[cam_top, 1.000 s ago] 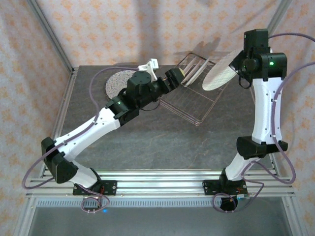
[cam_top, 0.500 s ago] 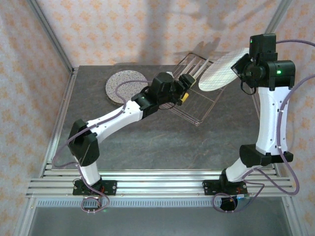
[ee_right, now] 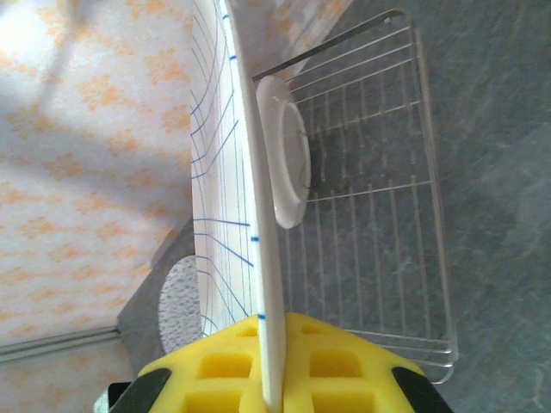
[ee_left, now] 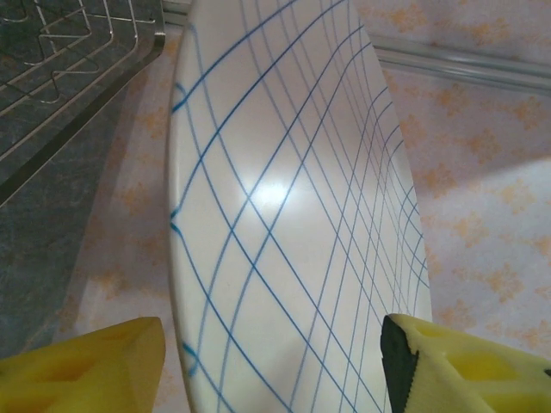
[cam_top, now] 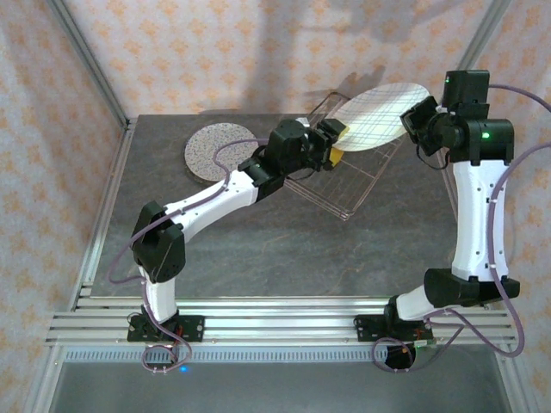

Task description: Unload the plates from the dish rack

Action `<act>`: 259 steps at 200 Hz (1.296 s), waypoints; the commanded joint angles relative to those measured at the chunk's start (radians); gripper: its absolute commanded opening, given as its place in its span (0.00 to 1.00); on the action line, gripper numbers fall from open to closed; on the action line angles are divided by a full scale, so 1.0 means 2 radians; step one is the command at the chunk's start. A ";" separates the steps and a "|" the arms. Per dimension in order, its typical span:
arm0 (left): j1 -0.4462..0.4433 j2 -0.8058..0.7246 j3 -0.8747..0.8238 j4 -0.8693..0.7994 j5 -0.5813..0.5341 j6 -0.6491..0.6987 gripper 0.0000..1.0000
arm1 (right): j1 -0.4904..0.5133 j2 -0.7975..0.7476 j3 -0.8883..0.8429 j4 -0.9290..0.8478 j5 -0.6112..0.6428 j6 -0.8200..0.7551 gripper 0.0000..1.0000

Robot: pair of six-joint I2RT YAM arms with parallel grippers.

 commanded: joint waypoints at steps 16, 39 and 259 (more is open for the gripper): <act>0.010 -0.002 0.004 0.027 0.008 -0.011 0.52 | -0.006 -0.020 -0.026 0.081 -0.060 0.031 0.00; 0.013 -0.009 -0.002 0.027 0.006 -0.009 0.41 | -0.007 -0.024 -0.037 0.090 -0.065 0.034 0.00; 0.050 -0.056 -0.028 0.078 0.005 0.027 0.00 | -0.013 -0.036 -0.081 0.130 -0.131 -0.009 0.51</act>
